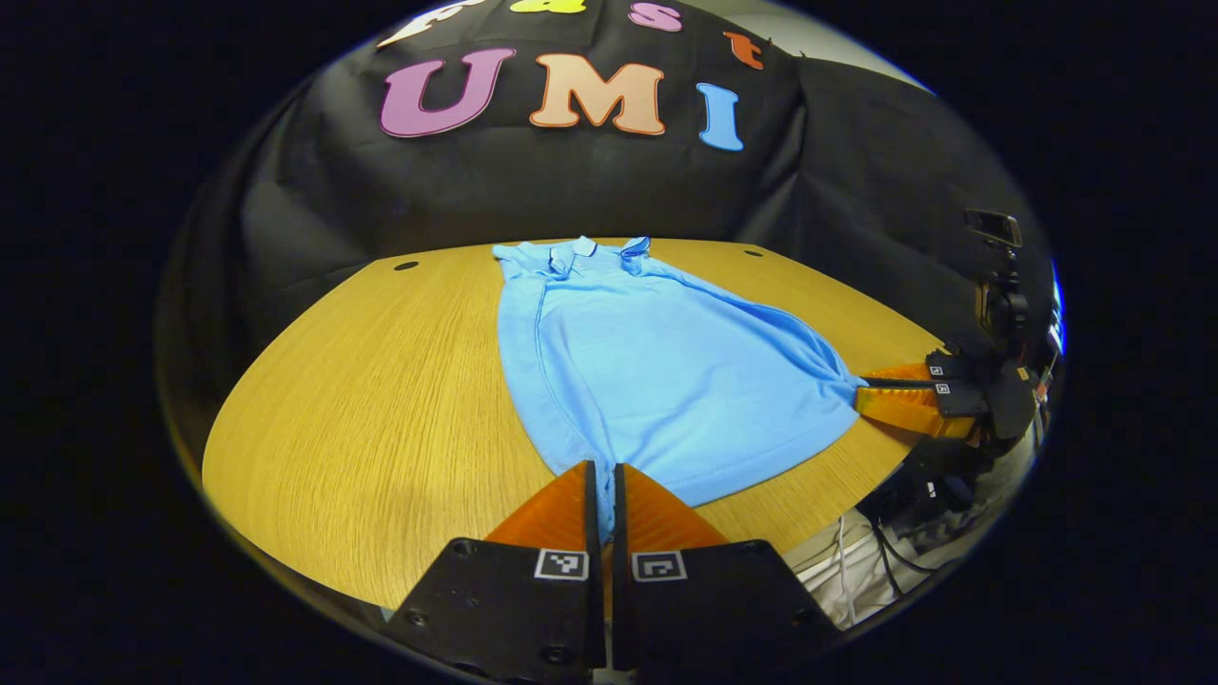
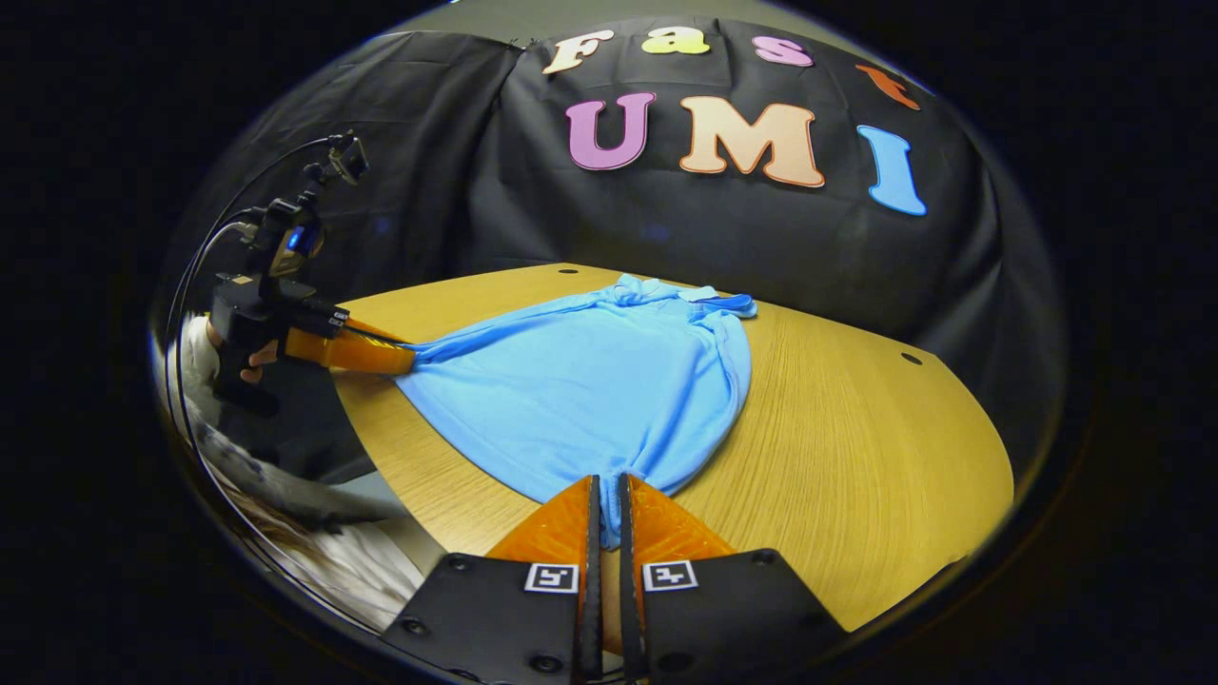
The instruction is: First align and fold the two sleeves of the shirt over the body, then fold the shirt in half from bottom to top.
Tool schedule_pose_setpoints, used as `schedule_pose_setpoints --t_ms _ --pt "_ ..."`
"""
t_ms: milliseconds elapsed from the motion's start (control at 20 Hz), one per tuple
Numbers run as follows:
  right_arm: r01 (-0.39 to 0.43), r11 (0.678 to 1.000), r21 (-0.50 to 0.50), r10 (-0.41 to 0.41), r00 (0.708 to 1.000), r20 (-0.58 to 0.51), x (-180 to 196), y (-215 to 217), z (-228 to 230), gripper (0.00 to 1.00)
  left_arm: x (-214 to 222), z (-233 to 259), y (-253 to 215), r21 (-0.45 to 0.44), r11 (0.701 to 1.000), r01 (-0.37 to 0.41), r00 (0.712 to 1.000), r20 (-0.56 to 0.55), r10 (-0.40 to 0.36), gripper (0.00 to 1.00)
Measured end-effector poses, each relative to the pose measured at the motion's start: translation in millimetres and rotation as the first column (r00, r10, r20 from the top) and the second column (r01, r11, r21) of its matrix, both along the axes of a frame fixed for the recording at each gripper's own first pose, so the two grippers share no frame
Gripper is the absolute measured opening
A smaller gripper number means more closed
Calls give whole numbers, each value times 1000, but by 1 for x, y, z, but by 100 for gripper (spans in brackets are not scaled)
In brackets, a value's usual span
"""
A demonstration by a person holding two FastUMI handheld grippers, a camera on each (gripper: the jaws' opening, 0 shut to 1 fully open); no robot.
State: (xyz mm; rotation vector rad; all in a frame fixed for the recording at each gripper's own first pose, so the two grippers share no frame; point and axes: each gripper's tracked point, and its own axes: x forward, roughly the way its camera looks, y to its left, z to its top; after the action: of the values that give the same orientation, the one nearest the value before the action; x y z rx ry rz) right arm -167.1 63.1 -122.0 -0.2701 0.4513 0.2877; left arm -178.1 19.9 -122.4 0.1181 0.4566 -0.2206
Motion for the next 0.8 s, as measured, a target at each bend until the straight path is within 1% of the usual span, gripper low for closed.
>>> schedule_pose_setpoints --t_ms 50,150,200,300,400,600,700,800 --pt "8 1000 18 -8 1000 -6 3 -1 -1 3 0 0 -1 14 1000 4 1000 -5 -4 2" --pt "29 997 72 -29 1000 -2 8 0 9 3 2 8 -3 26 1000 9 1000 7 -9 0" --pt "37 995 90 -38 999 10 12 -1 18 3 5 16 -4 19 1000 13 1000 24 -14 0" --pt "43 993 108 -48 998 41 20 -3 38 3 11 37 -5 -5 1000 8 998 68 -8 0" --pt "39 993 115 -45 998 49 32 -1 53 3 22 63 -7 -39 999 11 993 119 -6 0" --pt "29 997 76 -36 995 92 55 1 84 3 52 115 -7 -47 998 31 975 222 -20 0" --pt "24 998 59 -31 992 121 71 5 101 3 68 130 -7 -53 998 33 970 243 -19 0" --pt "19 999 43 -25 990 138 88 6 116 2 88 145 -5 -92 995 25 969 249 -2 0"
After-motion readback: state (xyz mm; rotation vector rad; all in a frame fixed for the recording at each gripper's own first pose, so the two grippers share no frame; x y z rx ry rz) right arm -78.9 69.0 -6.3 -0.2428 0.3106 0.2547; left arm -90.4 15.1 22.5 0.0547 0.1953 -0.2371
